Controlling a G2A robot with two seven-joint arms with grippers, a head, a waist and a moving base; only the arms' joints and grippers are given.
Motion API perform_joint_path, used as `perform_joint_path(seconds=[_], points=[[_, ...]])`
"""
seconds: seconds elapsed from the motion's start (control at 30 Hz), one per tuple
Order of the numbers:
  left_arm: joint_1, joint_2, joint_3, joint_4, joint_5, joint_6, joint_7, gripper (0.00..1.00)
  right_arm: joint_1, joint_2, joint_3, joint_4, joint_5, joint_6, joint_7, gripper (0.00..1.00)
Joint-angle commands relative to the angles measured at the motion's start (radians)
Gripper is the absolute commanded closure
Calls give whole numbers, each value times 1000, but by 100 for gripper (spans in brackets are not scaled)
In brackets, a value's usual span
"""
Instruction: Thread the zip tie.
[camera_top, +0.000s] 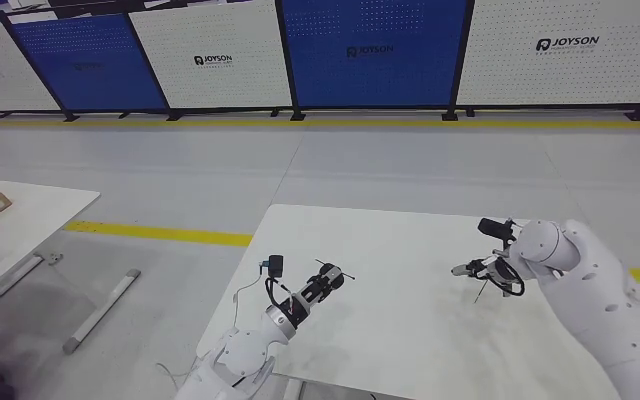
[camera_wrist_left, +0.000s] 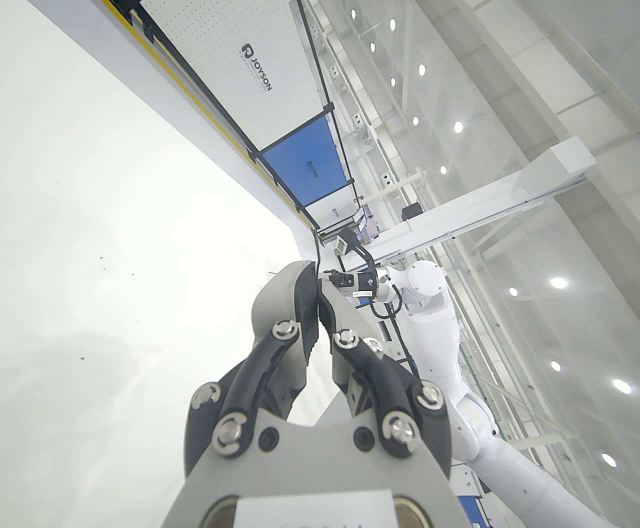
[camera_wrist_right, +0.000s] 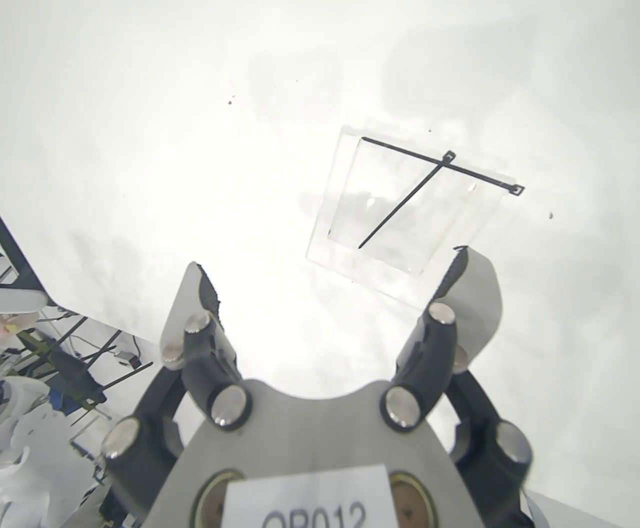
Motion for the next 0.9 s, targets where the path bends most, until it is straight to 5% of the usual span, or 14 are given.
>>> perform_joint_path(seconds=[0.0,0.07,0.3,0.5,0.87], points=[[0,0,0,0,0,0,0,100,1,0,-1,5,-12,2,1,0],[0,0,0,0,0,0,0,100,1,-1,4,8,-5,2,-3,0],[0,0,0,0,0,0,0,100,-3,7,31,7,0,-7,-2,34],[0,0,0,0,0,0,0,100,6,0,20,28,-8,22,15,50],[0,0,0,0,0,0,0,100,37,-38,2,144,-10,32,-29,52]])
